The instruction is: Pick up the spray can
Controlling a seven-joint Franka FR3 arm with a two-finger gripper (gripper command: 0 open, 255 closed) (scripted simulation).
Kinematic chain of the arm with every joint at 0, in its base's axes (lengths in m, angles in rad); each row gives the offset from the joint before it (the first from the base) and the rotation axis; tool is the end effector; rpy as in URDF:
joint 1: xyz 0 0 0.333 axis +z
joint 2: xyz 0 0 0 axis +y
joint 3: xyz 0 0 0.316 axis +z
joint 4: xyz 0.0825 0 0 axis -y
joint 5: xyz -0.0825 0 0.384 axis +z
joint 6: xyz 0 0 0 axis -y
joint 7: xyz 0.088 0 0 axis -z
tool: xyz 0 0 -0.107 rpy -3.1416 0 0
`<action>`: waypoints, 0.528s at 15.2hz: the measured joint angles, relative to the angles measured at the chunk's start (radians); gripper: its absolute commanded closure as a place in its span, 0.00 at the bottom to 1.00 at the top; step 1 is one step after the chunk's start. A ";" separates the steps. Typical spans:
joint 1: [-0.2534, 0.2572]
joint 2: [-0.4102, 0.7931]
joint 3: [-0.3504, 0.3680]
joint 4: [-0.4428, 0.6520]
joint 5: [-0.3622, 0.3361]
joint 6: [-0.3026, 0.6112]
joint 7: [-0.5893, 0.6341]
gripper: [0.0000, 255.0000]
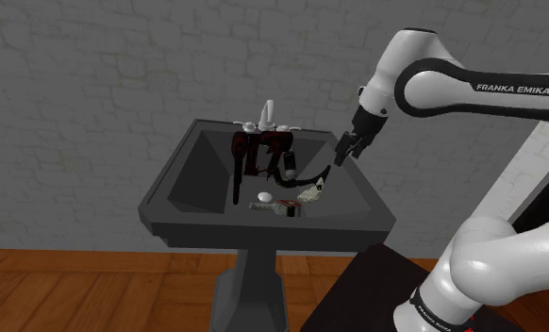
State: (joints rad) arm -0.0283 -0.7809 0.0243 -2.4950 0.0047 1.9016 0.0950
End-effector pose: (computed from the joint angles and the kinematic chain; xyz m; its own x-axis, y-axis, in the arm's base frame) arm 0.3345 0.0004 0.5535 0.9769 -0.1040 0.1866 -0.1049 -0.9945 -0.0053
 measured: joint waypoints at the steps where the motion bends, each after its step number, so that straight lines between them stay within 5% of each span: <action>1: 0.000 0.020 0.001 -0.024 0.000 0.058 -0.001 0.00; 8: -0.016 0.193 -0.039 -0.100 -0.020 0.415 -0.054 0.00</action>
State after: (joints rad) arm -0.0445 -0.5878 -0.0152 -2.5947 -0.0158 2.3166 0.0413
